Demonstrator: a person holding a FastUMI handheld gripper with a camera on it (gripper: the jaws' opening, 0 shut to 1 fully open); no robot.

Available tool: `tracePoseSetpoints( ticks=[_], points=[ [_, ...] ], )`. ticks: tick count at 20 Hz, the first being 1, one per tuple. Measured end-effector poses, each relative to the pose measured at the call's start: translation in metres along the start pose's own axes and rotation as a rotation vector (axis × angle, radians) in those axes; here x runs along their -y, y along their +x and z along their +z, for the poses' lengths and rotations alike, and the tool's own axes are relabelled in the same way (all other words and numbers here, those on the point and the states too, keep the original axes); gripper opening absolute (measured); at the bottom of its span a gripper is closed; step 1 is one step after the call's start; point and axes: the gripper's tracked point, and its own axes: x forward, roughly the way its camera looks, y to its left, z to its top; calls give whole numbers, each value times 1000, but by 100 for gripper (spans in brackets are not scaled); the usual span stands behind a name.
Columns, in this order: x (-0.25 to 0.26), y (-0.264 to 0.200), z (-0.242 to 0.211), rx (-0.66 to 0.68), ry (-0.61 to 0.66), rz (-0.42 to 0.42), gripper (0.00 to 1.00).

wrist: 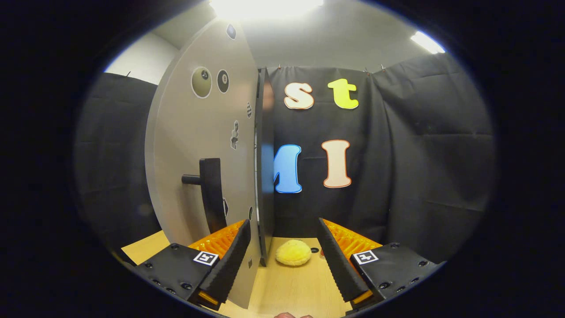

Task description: Open the shoe cabinet door, grab the shoes and put them into the shoe cabinet, then close the shoe cabinet door.

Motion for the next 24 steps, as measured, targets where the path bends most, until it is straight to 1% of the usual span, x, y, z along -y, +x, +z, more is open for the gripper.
tracePoseSetpoints(
  ticks=[5, 10, 14, 18, 22, 24],
  points=[
    [-15, -13, 1, -7, 15, -54, 94],
    [-58, -14, 1, -22, 24, -49, 94],
    [-112, -10, 4, -16, 18, -35, 94],
    [-170, 6, 6, -14, 3, -8, 94],
    [-227, 34, 5, -37, 42, 12, 94],
    [-258, 52, 8, -45, 17, 33, 95]
  ],
)
